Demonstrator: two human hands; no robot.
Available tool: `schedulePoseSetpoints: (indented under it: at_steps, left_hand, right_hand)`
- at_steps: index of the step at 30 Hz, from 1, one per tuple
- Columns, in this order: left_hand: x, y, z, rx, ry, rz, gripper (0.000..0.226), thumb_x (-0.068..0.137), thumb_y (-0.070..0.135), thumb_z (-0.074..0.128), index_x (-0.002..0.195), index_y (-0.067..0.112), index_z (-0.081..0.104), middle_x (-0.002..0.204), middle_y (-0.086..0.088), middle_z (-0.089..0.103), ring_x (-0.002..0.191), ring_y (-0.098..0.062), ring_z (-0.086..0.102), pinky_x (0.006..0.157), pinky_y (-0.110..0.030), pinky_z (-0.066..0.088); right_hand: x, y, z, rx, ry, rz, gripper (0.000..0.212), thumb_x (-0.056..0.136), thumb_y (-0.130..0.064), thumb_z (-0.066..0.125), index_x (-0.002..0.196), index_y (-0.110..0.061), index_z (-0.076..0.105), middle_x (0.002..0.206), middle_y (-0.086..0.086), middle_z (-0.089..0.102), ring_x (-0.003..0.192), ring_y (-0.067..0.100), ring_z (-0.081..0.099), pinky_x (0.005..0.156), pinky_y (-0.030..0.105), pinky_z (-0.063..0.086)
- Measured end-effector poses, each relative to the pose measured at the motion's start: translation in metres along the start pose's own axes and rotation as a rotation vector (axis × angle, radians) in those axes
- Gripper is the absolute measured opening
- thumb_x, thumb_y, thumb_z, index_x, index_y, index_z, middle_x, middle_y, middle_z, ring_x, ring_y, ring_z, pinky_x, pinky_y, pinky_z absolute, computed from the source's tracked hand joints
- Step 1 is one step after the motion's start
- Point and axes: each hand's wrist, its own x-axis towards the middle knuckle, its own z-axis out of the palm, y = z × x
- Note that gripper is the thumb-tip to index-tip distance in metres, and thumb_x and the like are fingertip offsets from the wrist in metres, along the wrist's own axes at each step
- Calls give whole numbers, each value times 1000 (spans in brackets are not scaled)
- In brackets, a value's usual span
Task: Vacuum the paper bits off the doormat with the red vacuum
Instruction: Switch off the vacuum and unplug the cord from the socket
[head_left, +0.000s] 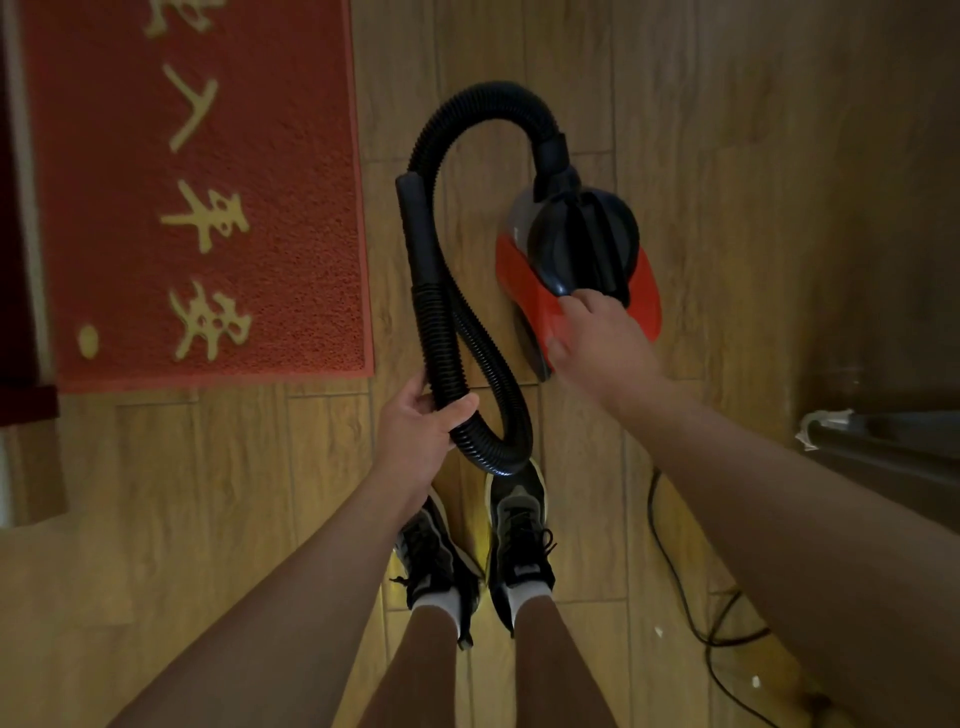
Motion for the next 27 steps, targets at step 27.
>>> schedulePoseSetpoints:
  at_steps: [27]
  left_hand:
    - [-18, 51, -45, 37, 18, 127, 38, 90, 14, 75, 123, 30, 65, 105, 7, 77, 97, -9, 73, 99, -46, 56]
  right_hand:
    - [5, -83, -73, -138, 136, -188, 47, 101, -38, 41, 138, -11, 52, 142, 9, 52, 138, 29, 41, 118, 48, 29]
